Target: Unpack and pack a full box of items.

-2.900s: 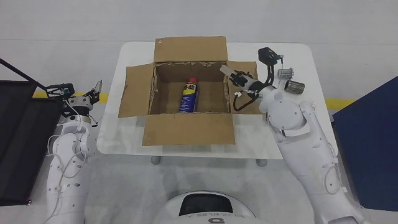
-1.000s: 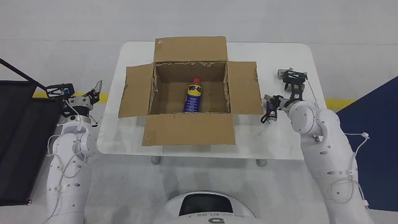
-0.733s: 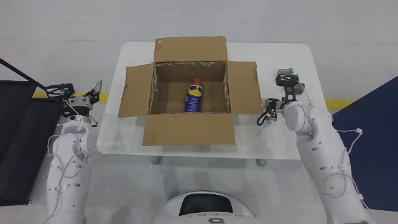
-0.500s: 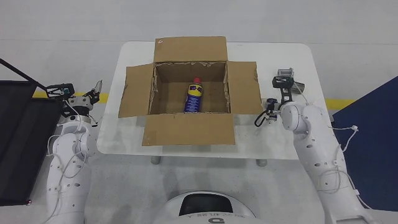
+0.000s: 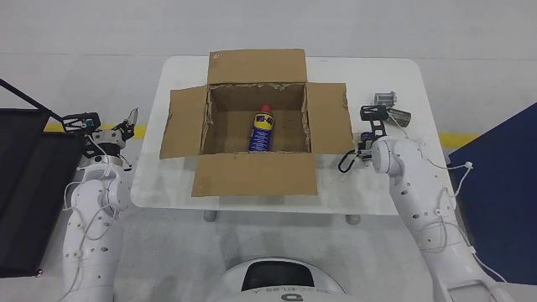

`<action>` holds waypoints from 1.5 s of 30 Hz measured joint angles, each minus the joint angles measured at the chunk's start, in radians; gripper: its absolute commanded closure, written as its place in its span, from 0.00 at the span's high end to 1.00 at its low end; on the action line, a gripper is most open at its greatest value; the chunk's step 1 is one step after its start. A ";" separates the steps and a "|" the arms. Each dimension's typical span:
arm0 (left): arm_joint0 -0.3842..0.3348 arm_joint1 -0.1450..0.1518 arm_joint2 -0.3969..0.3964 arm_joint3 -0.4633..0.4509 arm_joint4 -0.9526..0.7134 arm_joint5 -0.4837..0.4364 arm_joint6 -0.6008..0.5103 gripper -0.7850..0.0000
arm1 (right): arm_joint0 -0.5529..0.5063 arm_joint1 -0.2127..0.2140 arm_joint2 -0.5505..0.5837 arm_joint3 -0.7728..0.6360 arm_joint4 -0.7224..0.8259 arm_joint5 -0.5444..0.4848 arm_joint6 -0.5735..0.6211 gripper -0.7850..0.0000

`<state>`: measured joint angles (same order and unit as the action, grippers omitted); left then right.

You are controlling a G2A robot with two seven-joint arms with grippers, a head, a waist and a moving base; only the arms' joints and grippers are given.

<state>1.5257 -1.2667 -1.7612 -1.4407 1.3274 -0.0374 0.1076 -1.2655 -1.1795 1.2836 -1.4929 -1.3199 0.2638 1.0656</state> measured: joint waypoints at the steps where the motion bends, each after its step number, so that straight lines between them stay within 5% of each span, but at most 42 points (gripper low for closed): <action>1: 0.000 0.000 0.000 0.000 0.000 0.000 0.000 1.00 | 0.003 -0.001 -0.004 0.004 -0.003 0.000 0.000 0.29; 2: 0.000 0.000 0.000 0.000 0.000 0.000 0.000 1.00 | 0.006 -0.002 -0.006 0.006 -0.003 -0.002 -0.001 0.09; 3: 0.000 0.000 0.000 0.000 0.000 0.000 0.000 1.00 | 0.007 -0.003 -0.005 0.004 0.005 -0.006 -0.004 0.00; 14: 0.000 0.000 0.000 0.000 0.000 0.000 0.000 1.00 | -0.130 0.014 0.205 -0.204 0.218 -0.065 -0.079 0.00; 21: 0.000 0.000 0.000 0.000 0.000 0.000 0.000 1.00 | -0.301 0.010 0.440 -0.412 0.619 -0.138 -0.258 0.00; 26: 0.000 0.000 0.000 0.000 0.000 0.000 0.000 1.00 | -0.342 0.004 0.480 -0.477 0.876 -0.223 -0.295 0.00; 31: 0.000 0.000 0.000 0.000 0.000 0.000 0.000 1.00 | -0.301 0.002 0.368 -0.561 0.876 -0.243 -0.284 0.00; 35: 0.000 0.000 0.000 0.000 0.000 0.000 0.000 1.00 | -0.210 -0.005 0.206 -0.588 0.745 -0.148 -0.281 0.00; 45: 0.000 0.000 0.000 0.000 0.000 0.000 0.000 1.00 | 0.141 -0.065 -0.247 -0.302 0.485 0.146 -0.257 0.00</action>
<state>1.5257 -1.2667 -1.7612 -1.4407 1.3274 -0.0374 0.1076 -1.1247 -1.2447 1.0364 -1.7947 -0.8352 0.4095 0.8085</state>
